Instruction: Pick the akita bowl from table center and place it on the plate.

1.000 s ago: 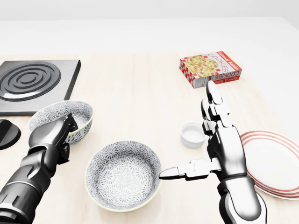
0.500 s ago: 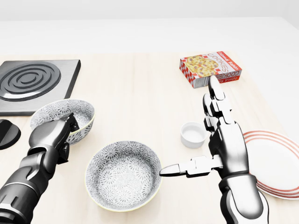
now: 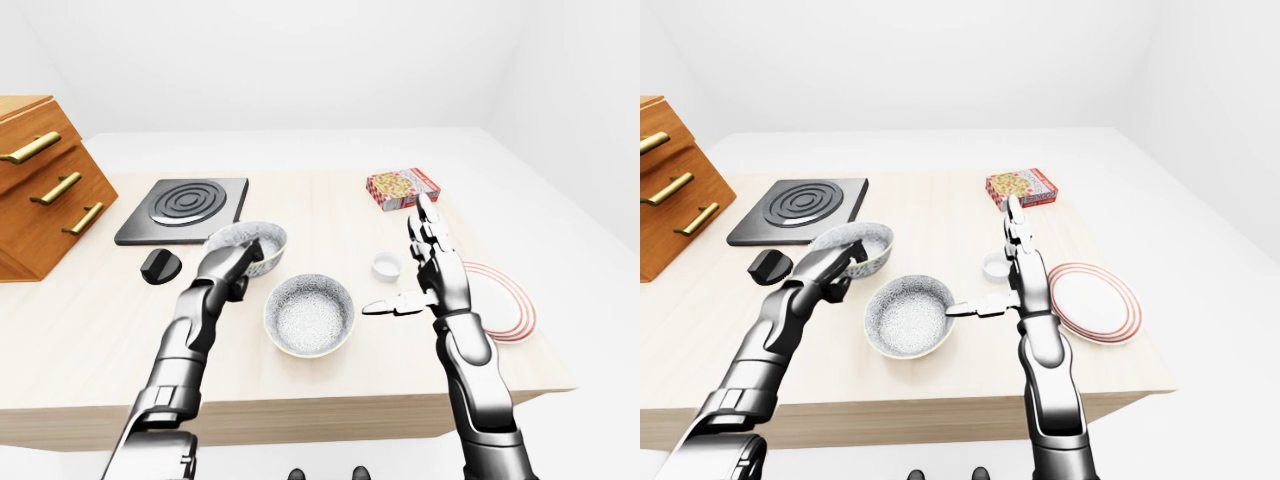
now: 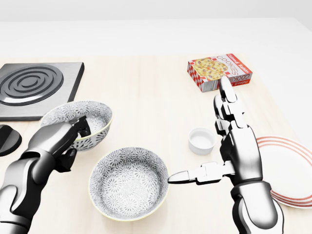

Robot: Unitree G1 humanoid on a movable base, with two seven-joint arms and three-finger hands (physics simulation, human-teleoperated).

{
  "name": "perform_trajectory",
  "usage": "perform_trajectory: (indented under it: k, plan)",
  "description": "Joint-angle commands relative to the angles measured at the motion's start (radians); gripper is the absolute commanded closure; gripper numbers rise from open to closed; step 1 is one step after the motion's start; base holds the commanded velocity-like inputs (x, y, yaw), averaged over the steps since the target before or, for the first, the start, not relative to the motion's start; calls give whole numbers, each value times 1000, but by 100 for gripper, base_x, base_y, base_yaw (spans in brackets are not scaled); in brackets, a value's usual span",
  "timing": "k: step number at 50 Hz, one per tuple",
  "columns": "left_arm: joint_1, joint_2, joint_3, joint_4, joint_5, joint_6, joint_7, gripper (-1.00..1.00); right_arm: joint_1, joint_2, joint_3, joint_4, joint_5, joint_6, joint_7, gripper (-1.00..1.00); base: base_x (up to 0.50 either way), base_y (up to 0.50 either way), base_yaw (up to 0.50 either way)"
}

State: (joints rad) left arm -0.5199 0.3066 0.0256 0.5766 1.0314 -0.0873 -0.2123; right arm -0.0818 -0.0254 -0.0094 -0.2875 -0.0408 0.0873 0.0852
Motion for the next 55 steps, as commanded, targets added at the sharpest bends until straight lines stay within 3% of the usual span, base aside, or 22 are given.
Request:
perform_trajectory:
  k: [1,11,14,19,35,45,55]
  plan:
    - [163,-44,59,-632,76,0,-268,100,-8,-7,-5,-9,-21,0,8,-100,0,0,0]
    - [191,-78,52,-772,82,0,-349,100,-2,-5,-3,-15,-31,0,17,-100,0,0,0]
    - [260,-122,27,-916,108,1,-418,100,-4,-9,-1,-13,-50,0,13,-100,0,0,0]
    - [314,-168,-6,-990,136,0,-452,100,-22,-21,1,-11,-101,0,15,-100,0,0,0]
    - [339,-222,-70,-1026,155,0,-486,100,-129,-81,24,-16,-498,0,187,-100,0,0,0]
    - [339,-234,-86,-1036,149,0,-486,100,-106,-57,48,-35,-641,0,271,-100,0,0,0]
    - [339,-242,-99,-1034,150,0,-486,100,-129,-19,80,-7,-707,0,292,-100,0,0,0]
